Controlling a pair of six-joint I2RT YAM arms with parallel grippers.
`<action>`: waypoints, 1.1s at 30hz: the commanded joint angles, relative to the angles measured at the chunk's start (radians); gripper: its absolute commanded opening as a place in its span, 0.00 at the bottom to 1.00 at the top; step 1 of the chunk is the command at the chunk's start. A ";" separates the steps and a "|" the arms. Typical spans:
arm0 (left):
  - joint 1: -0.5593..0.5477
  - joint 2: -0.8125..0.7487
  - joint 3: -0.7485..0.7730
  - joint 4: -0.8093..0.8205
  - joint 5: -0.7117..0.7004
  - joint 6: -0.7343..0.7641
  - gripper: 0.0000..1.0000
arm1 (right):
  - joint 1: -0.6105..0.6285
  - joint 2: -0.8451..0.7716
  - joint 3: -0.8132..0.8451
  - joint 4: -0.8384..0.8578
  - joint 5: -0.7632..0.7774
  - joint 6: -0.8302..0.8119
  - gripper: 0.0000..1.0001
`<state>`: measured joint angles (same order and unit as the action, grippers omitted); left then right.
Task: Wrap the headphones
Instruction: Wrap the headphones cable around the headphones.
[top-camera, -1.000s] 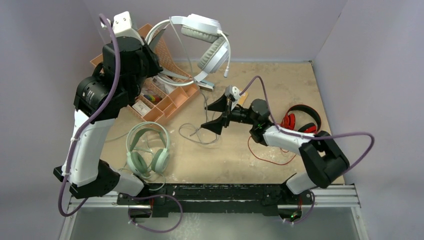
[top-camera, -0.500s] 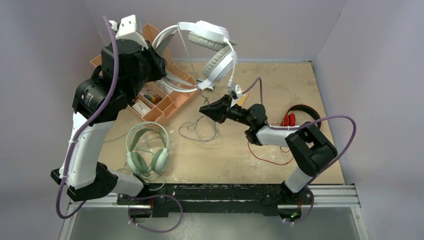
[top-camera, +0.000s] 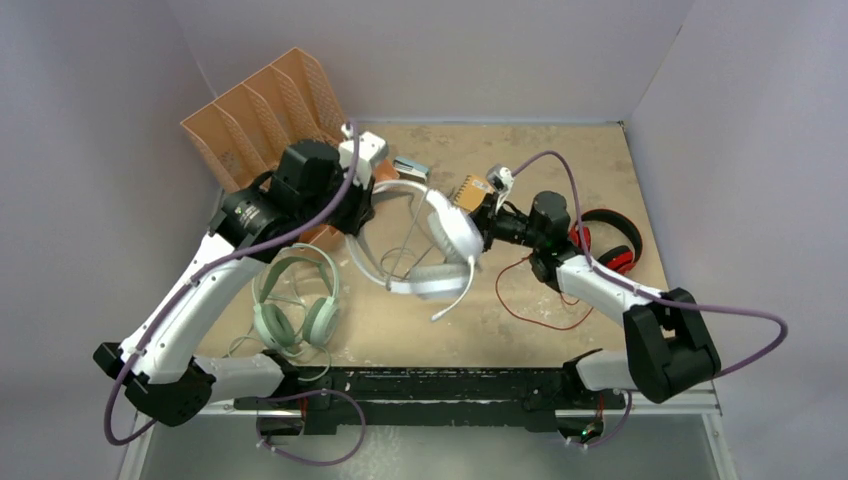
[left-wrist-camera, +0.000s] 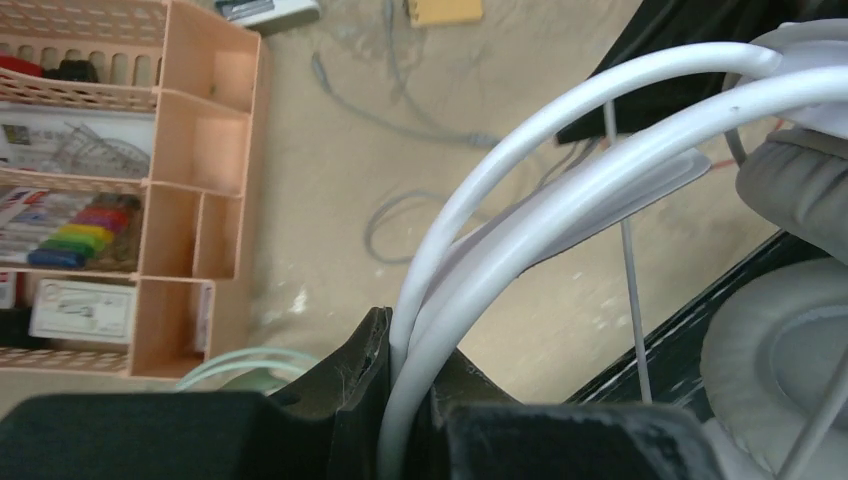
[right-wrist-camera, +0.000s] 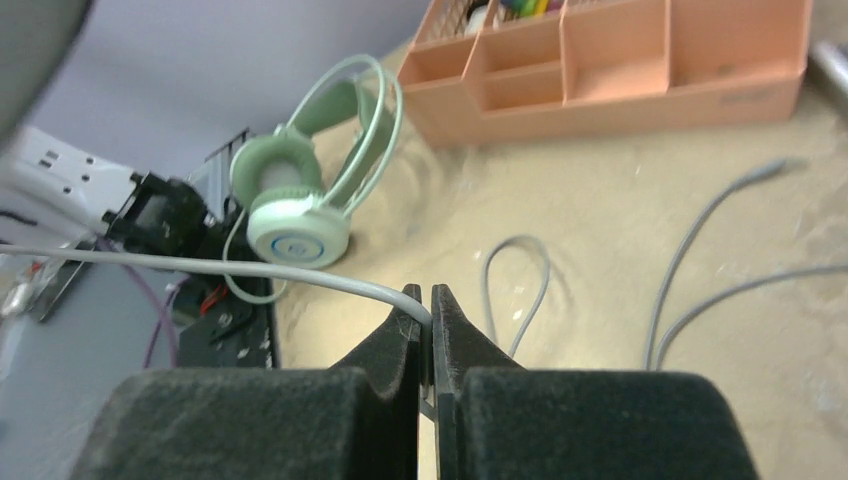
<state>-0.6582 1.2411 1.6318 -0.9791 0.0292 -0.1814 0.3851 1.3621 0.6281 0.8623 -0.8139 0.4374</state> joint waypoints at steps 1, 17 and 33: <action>-0.082 -0.112 -0.123 0.089 -0.079 0.318 0.00 | -0.009 -0.066 0.142 -0.593 -0.009 -0.199 0.00; -0.270 -0.155 -0.199 0.322 -0.261 0.226 0.00 | -0.007 0.094 0.241 -0.595 -0.122 -0.127 0.27; -0.268 -0.100 0.066 0.276 -0.342 -0.325 0.00 | -0.009 0.089 0.195 -0.624 -0.025 -0.132 0.82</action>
<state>-0.9253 1.1446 1.5906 -0.7944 -0.2920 -0.3340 0.3801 1.4757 0.8249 0.1726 -0.8780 0.2733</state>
